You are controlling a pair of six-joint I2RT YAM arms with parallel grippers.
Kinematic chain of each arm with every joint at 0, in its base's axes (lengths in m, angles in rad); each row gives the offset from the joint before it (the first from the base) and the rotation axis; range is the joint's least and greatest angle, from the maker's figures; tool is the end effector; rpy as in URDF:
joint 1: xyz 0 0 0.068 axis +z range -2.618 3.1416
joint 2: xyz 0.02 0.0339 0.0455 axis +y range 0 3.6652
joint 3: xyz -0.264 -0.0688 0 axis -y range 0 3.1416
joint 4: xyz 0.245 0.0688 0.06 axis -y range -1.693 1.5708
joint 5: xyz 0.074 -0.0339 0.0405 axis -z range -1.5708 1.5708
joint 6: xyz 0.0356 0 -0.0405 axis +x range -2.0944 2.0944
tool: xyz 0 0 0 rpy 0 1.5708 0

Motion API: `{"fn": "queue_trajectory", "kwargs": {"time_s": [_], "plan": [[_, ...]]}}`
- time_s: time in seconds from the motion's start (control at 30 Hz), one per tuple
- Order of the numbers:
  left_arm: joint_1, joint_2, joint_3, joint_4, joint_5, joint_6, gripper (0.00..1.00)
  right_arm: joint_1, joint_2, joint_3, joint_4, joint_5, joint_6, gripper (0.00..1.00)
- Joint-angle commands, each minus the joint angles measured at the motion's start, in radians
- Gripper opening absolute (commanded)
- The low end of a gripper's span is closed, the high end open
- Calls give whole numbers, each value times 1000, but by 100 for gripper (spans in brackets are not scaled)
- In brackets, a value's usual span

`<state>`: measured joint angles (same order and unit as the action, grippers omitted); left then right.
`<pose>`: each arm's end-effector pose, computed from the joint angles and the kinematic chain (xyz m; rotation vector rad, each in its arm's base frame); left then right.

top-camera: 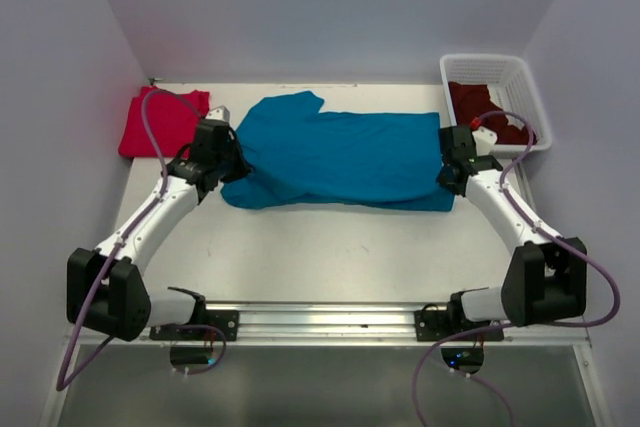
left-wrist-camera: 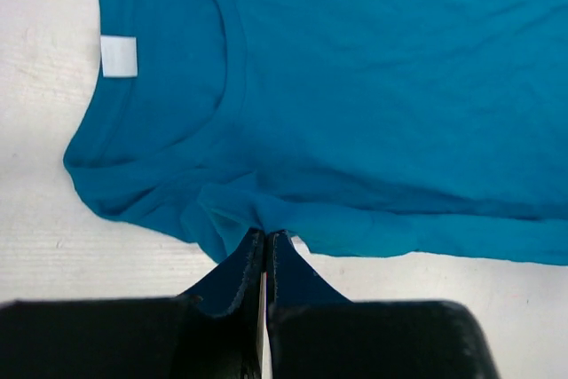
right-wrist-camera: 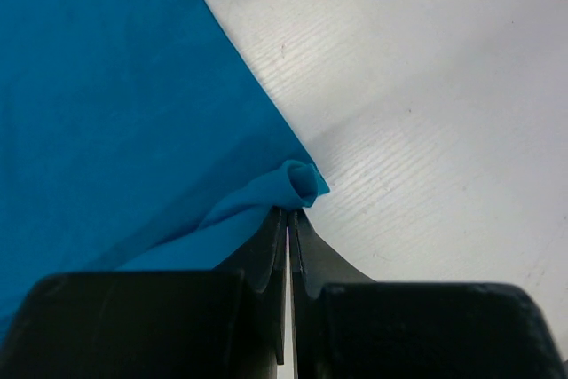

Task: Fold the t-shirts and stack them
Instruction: Fold the tshirt

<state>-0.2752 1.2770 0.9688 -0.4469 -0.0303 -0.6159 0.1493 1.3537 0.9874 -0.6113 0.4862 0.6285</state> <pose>0.2649 -0.0737 0.2739 -0.4156 2.3250 -0.4075 0.2718 0.0241 0.2521 0.7477 2.2927 -0.2732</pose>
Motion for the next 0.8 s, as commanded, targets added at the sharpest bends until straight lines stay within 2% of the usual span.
{"fn": "queue_trajectory", "kwargs": {"time_s": [0.0, 0.43, 0.77], "plan": [[16, 48, 56, 82, -14, 41, 0, -4, 31, 49, 28, 43, -4, 0], [30, 300, 208, 160, -8, 62, 0, -4, 191, 157, 59, 61, -26, 0], [71, 372, 292, 162, -22, 79, 0, -13, 297, 217, 76, 71, -30, 0]]}}
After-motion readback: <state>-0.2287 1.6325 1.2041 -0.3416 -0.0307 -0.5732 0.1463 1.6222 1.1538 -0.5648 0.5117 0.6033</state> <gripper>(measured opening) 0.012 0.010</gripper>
